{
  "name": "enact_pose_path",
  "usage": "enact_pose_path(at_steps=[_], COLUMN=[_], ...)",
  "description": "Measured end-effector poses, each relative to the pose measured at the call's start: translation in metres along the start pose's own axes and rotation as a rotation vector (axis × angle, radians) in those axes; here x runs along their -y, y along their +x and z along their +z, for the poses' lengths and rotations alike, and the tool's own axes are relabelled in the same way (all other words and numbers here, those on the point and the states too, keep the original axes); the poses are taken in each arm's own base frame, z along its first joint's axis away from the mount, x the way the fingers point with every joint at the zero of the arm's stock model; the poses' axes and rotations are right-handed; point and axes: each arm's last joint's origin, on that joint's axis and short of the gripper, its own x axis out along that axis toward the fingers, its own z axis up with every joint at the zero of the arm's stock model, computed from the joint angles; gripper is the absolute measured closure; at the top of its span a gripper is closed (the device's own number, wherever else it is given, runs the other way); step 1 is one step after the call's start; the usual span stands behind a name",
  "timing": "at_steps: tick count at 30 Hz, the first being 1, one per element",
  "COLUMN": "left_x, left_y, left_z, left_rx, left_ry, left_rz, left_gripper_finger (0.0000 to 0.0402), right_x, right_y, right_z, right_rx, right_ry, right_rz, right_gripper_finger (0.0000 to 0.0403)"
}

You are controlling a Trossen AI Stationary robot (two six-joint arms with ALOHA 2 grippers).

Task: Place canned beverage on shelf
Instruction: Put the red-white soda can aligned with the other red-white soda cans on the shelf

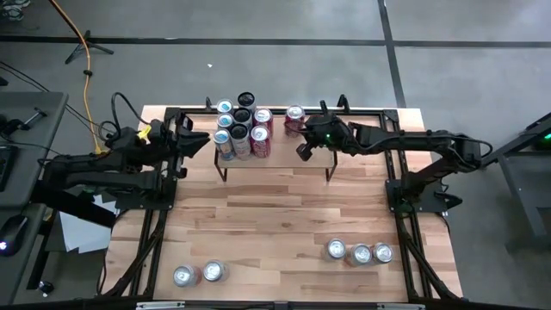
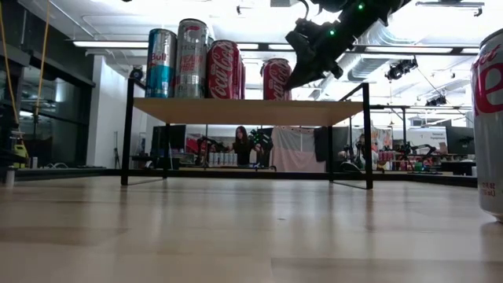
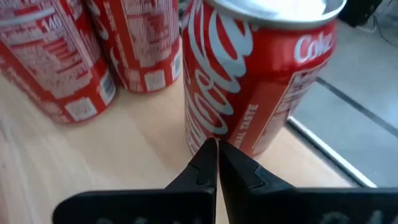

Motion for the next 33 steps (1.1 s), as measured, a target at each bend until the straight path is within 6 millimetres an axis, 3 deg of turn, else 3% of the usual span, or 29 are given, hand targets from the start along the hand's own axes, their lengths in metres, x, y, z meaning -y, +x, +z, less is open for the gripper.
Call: enact_pose_path(at_steps=[21, 28, 33], left_x=[0.0, 0.003, 0.004], left_y=[0.029, 0.048, 0.058], left_z=[-0.011, 0.002, 0.007], left_rx=[0.086, 0.08, 0.036], left_ry=[-0.037, 0.001, 0.033], left_rz=[-0.015, -0.043, -0.039], left_gripper_finger=[0.0401, 0.0402, 0.0402], right_x=[0.003, 0.007, 0.009], right_y=[0.013, -0.001, 0.001], right_z=[0.01, 0.01, 0.008], right_rx=[0.103, 0.07, 0.054], right_ry=[-0.037, -0.075, -0.076], right_rz=[0.077, 0.053, 0.003], right_gripper_finger=[0.0403, 0.0403, 0.0403])
